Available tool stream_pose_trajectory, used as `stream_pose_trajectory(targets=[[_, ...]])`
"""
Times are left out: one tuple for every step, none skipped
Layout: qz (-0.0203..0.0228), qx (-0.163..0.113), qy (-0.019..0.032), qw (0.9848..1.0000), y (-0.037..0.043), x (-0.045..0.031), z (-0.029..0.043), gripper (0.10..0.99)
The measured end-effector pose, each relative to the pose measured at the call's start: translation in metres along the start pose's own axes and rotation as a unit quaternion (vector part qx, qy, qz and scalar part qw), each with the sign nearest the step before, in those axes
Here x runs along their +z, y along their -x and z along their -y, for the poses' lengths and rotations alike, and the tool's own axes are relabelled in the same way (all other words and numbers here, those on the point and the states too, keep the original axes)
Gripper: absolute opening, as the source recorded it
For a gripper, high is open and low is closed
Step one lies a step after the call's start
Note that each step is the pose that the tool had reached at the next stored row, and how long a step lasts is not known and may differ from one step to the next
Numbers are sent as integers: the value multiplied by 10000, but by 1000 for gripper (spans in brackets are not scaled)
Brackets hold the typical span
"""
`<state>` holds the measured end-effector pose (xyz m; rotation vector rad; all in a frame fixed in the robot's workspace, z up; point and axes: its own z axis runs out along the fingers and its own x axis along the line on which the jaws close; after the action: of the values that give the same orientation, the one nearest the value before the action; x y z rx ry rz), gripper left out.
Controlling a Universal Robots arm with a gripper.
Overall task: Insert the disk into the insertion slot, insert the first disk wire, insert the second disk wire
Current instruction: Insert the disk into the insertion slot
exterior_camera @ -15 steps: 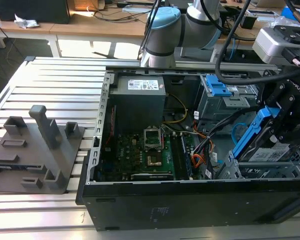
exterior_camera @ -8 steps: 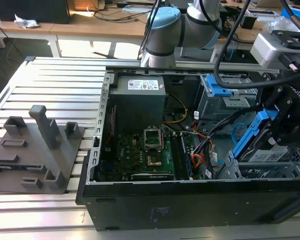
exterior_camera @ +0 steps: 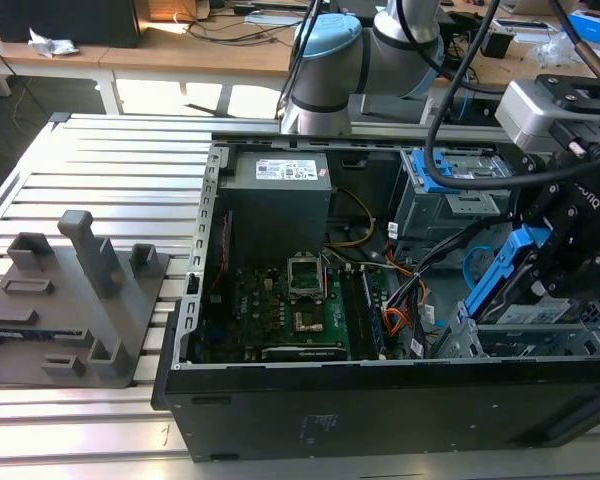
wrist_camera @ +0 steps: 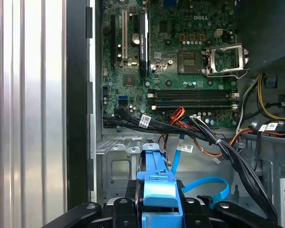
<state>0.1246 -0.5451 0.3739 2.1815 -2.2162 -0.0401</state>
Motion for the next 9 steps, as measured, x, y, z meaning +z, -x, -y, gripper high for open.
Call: stream_pose_trajectory(targets=[[0, 0, 0, 10000, 0, 8, 0, 369], [-1, 0, 0, 10000, 0, 14, 0, 369], [-1, 0, 0, 10000, 0, 22, 1, 369], [-1, 0, 0, 10000, 0, 28, 1, 369], [-1, 0, 0, 10000, 0, 35, 1, 369], [-1, 0, 0, 10000, 0, 41, 2, 369], [-1, 0, 0, 10000, 0, 48, 2, 369], [-1, 0, 0, 10000, 0, 54, 2, 369], [0, 0, 0, 10000, 0, 60, 2, 369]])
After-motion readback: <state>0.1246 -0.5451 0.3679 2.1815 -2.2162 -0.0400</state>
